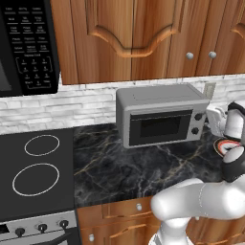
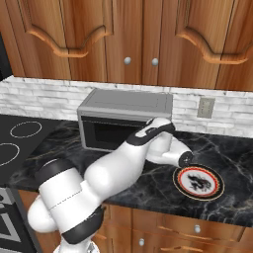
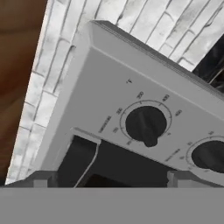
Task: Pull the toaster oven rack outwards. Pick up the baguette from the plate and place it on the toaster oven rack. Close the toaster oven door fully and set the temperature to the lowest setting.
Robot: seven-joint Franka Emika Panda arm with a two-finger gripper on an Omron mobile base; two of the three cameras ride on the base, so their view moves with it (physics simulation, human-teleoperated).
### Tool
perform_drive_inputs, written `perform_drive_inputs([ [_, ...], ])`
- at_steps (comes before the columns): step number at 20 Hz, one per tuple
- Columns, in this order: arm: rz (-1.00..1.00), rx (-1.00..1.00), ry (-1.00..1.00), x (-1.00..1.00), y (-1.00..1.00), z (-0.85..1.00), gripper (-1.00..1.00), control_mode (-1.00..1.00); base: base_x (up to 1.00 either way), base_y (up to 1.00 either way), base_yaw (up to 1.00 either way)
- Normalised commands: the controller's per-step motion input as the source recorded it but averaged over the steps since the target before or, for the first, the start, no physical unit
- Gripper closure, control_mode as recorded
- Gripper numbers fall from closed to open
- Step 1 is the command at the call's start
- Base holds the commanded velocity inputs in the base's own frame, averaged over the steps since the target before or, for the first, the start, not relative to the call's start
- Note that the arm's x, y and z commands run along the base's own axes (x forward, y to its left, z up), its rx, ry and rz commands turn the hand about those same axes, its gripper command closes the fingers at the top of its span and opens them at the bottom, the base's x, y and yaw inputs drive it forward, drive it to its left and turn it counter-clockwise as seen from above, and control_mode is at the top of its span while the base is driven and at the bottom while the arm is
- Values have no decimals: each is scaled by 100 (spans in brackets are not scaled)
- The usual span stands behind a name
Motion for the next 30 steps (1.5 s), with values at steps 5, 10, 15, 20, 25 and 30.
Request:
perform_drive_inputs([
  [5,0,9,0,3,-7,-1,-100,-100,0,0,0],
  [10,0,2,0,14,0,-12,-100,-100,0,0,0],
  [15,-2,0,0,27,0,-3,-100,-100,0,0,0],
  [20,-2,0,0,26,0,-3,-100,-100,0,0,0],
  [25,0,1,0,9,0,-13,-100,-100,0,0,0],
  [30,0,3,0,4,-2,-16,-100,-100,0,0,0],
])
